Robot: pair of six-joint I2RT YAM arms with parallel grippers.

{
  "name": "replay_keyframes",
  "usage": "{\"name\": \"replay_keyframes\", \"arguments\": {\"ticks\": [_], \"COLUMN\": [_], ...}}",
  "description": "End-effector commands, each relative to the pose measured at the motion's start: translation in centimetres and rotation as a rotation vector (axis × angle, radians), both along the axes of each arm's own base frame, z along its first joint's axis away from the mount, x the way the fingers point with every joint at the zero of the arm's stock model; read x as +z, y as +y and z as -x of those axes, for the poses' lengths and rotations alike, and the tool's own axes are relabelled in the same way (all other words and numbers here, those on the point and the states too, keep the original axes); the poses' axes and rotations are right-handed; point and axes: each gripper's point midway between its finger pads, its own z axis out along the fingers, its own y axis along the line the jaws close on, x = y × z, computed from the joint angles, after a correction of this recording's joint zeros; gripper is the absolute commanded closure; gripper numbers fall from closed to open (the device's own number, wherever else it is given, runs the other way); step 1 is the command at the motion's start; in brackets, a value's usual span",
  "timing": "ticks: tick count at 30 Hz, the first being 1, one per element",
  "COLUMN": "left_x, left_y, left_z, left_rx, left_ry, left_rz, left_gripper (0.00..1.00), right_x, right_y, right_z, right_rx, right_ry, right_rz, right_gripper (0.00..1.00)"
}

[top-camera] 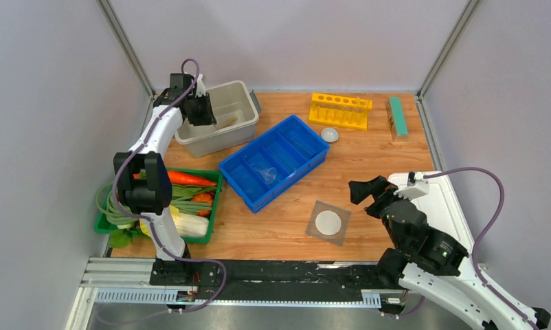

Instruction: Organize the chemistry lab equipment

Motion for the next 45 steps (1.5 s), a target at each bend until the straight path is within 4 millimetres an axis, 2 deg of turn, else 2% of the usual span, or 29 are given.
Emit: {"name": "replay_keyframes", "arguments": {"ticks": [1, 5, 7, 11, 16, 20, 23, 27, 33, 35, 39, 41, 45], "left_x": [3.5, 5.4, 6.5, 9.4, 12.9, 15.2, 15.0, 12.7, 10.4, 9.7, 9.9, 9.5, 9.4], "left_y": [-1.1, -0.8, -0.7, -1.1, -3.5, -6.0, -8.6, -9.3, -11.1, -11.1, -10.7, -10.6, -10.4], "left_z": [-0.5, 0.3, 0.8, 2.8, 6.9, 11.7, 15.0, 18.5, 23.4, 24.1, 24.3, 24.4, 25.0], "left_rx": [-0.046, -0.044, -0.041, -0.050, -0.122, -0.203, -0.290, -0.324, -0.460, -0.483, -0.463, -0.461, -0.465], "left_ry": [-0.073, -0.106, -0.119, -0.158, -0.250, -0.337, -0.380, -0.341, -0.333, -0.354, -0.408, -0.404, -0.405], "left_rz": [0.033, 0.021, 0.015, 0.028, 0.034, 0.067, 0.180, 0.232, 0.324, 0.308, 0.307, 0.301, 0.289], "left_gripper": [0.66, 0.55, 0.44, 0.42, 0.42, 0.41, 0.42, 0.42, 0.42, 0.42, 0.42, 0.42, 0.42], "right_x": [1.1, 0.9, 0.4, 0.1, 0.2, 1.0, 1.2, 0.6, -1.5, -2.2, -3.9, -6.0, -8.6], "right_y": [-0.8, -0.4, -0.4, 0.3, 0.7, 1.2, 1.6, 1.7, -0.4, -0.8, -1.5, -1.7, -1.8], "right_z": [-0.3, -0.5, -0.7, -1.4, -3.0, -5.0, -7.2, -9.9, -14.0, -15.5, -18.7, -20.5, -24.2], "right_rx": [-0.063, -0.073, -0.097, -0.113, -0.172, -0.170, -0.141, -0.080, -0.126, -0.138, -0.133, -0.133, -0.136], "right_ry": [-0.009, 0.010, 0.040, 0.077, 0.094, 0.074, 0.070, 0.079, 0.108, 0.117, 0.150, 0.216, 0.299], "right_rz": [-0.032, -0.043, -0.043, 0.000, 0.064, 0.099, 0.076, 0.012, 0.002, -0.021, -0.059, -0.067, -0.066], "right_gripper": [0.00, 0.00, 0.00, 0.00, 0.00, 0.01, 0.07, 0.13, 0.23, 0.27, 0.41, 0.45, 0.51]}}
